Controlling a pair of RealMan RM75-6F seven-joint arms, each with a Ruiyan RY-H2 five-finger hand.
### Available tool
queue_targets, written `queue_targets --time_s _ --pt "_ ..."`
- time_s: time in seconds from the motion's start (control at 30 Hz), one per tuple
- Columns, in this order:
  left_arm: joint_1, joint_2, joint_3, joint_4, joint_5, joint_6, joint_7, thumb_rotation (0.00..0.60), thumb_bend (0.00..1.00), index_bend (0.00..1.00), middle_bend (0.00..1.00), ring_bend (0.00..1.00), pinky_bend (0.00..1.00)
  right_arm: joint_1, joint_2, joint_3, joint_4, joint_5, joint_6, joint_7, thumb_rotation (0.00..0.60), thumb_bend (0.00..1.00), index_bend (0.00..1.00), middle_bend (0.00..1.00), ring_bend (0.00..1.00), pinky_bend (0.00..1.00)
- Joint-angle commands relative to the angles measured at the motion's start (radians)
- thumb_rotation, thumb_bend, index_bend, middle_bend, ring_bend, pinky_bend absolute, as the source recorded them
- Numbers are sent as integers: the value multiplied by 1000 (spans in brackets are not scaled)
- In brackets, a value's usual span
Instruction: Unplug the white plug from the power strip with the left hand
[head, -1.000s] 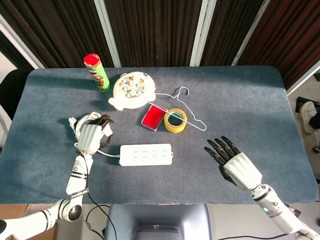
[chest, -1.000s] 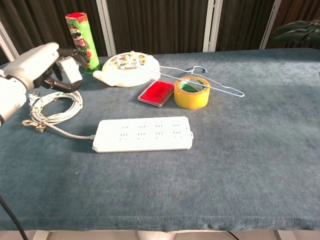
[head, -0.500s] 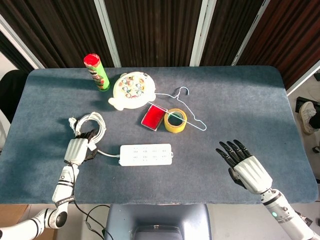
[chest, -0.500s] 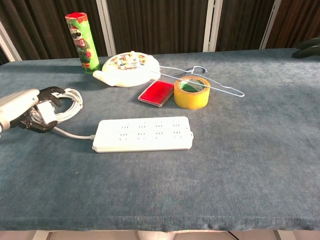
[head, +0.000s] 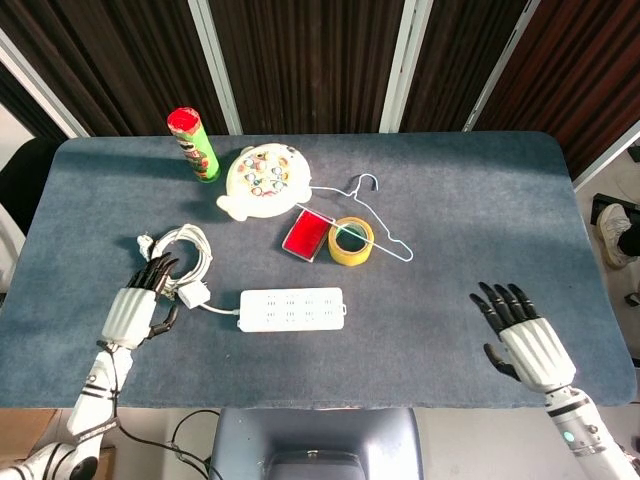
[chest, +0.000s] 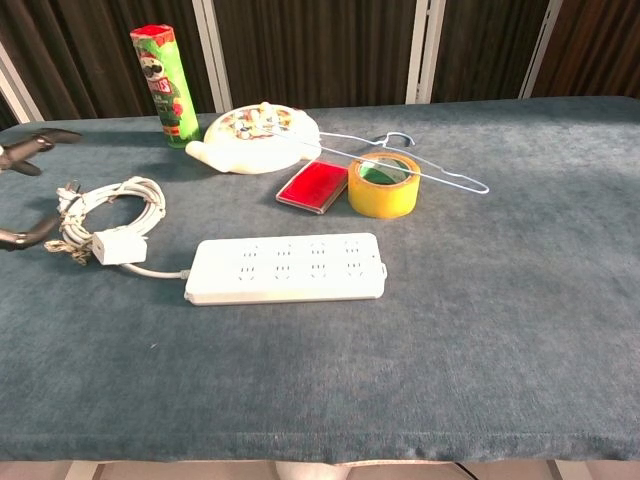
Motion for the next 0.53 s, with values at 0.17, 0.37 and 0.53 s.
queue_targets --time_s 0.17,0.37,0.53 --pt "231 203 158 -123 166 296 -28 600 439 0 0 0 128 -146 -10 57 30 145 161 58 600 354 0 6 0 0" --pt "240 246 165 -125 182 281 -76 600 440 0 0 0 127 -168 -13 65 66 140 164 108 600 307 0 2 0 0" --pt "236 267 172 -147 186 239 -74 600 441 0 0 0 127 -174 -12 74 71 137 155 115 600 307 0 2 0 0"
